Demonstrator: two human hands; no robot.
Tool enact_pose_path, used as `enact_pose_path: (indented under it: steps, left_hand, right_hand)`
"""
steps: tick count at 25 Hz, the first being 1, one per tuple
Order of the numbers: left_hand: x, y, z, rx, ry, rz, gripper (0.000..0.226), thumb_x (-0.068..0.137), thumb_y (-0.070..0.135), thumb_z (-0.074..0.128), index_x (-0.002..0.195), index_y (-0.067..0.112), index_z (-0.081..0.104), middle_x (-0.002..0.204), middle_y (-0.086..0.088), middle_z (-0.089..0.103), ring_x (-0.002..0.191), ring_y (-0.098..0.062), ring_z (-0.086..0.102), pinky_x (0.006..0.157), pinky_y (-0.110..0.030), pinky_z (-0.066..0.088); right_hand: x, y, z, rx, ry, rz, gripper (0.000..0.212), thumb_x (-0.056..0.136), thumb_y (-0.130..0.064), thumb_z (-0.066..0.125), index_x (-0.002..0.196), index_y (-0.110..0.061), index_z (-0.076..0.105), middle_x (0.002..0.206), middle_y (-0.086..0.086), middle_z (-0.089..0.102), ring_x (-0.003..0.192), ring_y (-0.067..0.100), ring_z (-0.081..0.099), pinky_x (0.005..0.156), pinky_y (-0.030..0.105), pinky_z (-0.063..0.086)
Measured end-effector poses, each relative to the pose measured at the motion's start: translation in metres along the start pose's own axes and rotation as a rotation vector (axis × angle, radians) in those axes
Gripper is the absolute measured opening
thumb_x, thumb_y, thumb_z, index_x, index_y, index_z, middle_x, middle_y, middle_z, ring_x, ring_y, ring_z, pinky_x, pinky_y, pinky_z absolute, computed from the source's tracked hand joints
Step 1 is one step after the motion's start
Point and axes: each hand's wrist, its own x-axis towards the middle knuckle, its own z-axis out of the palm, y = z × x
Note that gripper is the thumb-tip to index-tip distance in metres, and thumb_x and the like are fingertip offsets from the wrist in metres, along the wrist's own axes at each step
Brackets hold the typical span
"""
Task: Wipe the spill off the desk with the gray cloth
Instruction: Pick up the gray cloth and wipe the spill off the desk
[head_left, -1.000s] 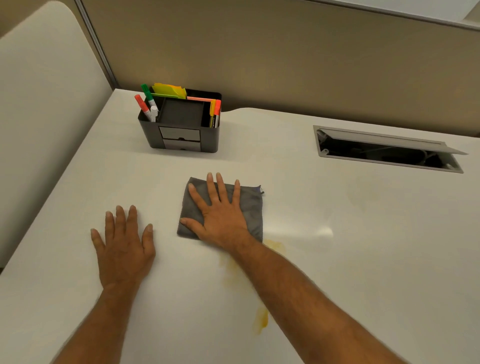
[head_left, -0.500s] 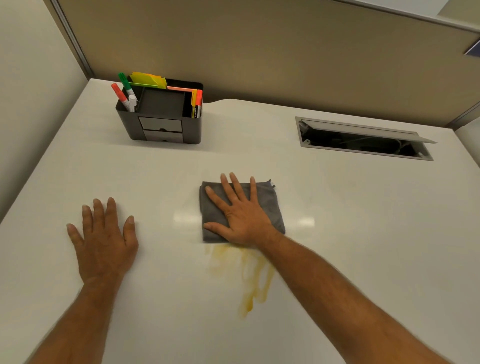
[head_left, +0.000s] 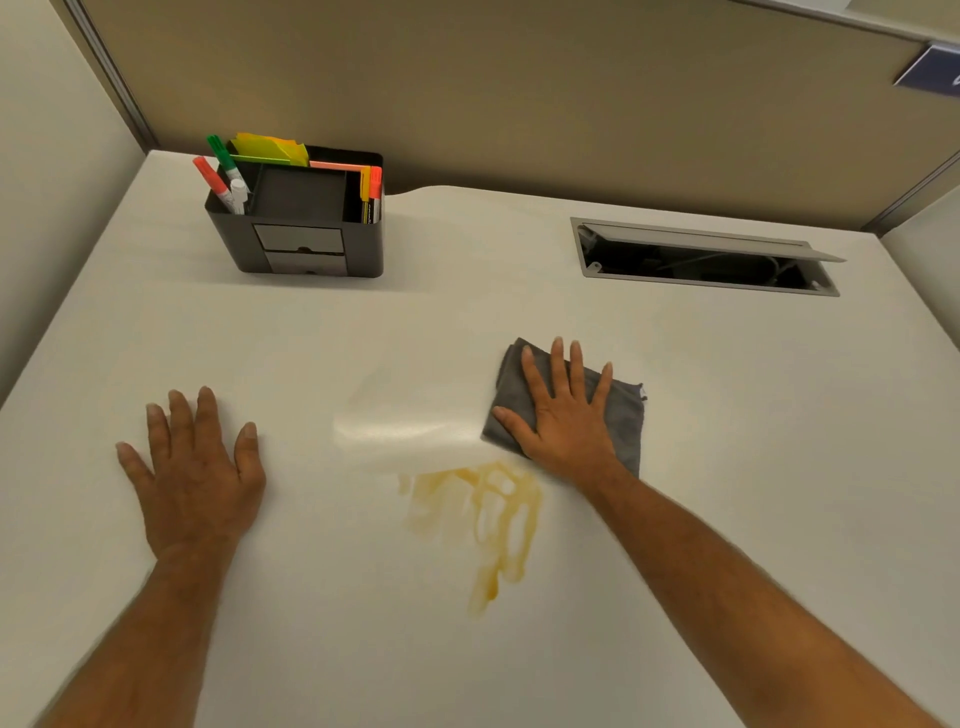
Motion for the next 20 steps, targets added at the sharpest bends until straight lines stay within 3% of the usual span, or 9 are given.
enact_pose_path:
  steps: [9,20]
  left_hand:
    - [-0.001,0.000,0.002,0.010,0.015,0.014,0.074,0.096,0.054,0.020,0.155,0.011,0.027,0.163,-0.021,0.026,0.153,-0.037,0.016,0.120,-0.063,0.002]
    - [0.000,-0.001,0.002,0.018,0.009,0.031,0.074,0.096,0.055,0.018,0.157,0.013,0.024,0.164,-0.020,0.023,0.154,-0.036,0.013,0.120,-0.063,0.002]
  right_hand:
    - [-0.027,-0.042,0.003,0.040,-0.009,0.060,0.087,0.093,-0.079,0.012,0.160,-0.031,-0.012,0.168,0.015,-0.018,0.153,0.034,-0.023,0.117,0.069,-0.010]
    - [-0.003,-0.142,0.007,0.046,0.011,-0.177,0.088,0.093,-0.079,0.019,0.161,-0.030,-0.007,0.168,0.017,-0.015,0.153,0.034,-0.022,0.115,0.071,-0.011]
